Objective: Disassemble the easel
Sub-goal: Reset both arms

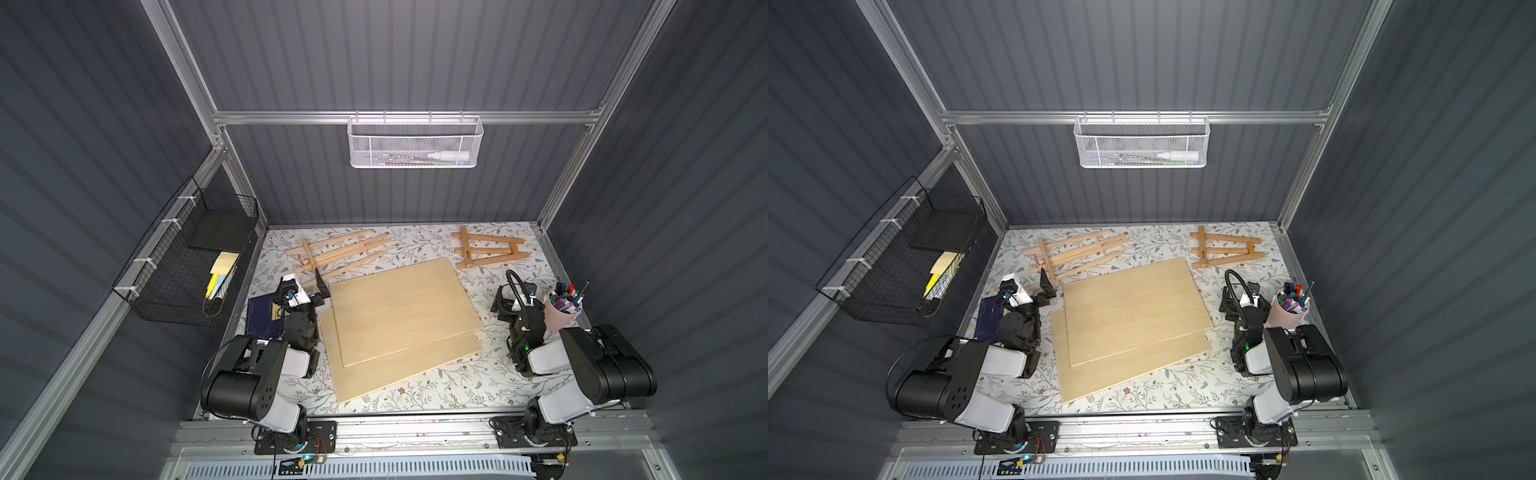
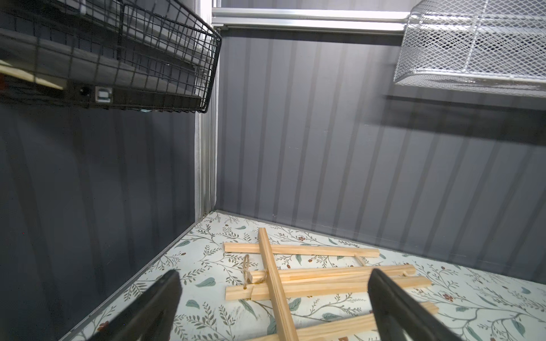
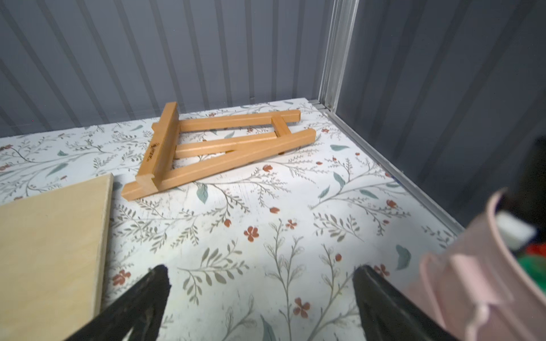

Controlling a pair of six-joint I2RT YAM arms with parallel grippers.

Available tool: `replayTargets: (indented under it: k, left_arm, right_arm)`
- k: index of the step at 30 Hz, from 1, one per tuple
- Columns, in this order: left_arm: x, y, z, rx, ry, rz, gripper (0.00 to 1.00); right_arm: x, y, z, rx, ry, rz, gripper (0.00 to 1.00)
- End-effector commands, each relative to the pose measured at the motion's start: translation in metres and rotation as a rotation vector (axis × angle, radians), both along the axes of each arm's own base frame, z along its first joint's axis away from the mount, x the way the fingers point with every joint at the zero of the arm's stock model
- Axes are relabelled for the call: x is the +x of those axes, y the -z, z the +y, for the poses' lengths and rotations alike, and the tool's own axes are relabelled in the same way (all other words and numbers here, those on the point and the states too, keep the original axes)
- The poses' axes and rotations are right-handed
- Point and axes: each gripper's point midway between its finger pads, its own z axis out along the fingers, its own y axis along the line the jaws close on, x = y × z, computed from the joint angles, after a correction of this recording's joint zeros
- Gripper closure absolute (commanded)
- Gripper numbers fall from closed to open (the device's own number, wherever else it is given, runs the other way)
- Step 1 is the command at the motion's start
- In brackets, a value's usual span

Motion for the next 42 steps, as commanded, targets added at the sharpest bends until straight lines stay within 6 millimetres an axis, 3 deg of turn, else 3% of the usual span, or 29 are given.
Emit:
replayTargets:
  k: [1,6,12,15,18,42]
  left_arm:
    - [-0.007,-0.020,-0.004,0.033,0.029,-0.114,0.01]
    - [-0.005,-0.008,-0.007,0.061,0.028,-0.116,0.01]
    - [0.033,0.006,-0.008,0.060,0.071,-0.009,0.01]
    - [0.037,0.007,-0.006,0.058,0.094,-0.002,0.01]
    - [0.037,0.006,-0.005,0.057,0.091,-0.005,0.01]
    - [0.034,0.006,-0.003,0.050,0.083,-0.011,0.01]
  right_arm:
    - [0.002,-0.026,-0.004,0.025,0.024,-0.121,0.01]
    - [0.001,-0.025,-0.007,0.030,0.038,-0.120,0.01]
    - [0.007,-0.015,-0.012,0.035,0.071,-0.094,0.01]
    - [0.013,-0.016,-0.017,0.019,0.098,-0.092,0.01]
    - [0.038,-0.010,-0.012,-0.041,0.066,-0.007,0.01]
    - [0.035,-0.008,-0.016,0.003,0.093,0.007,0.01]
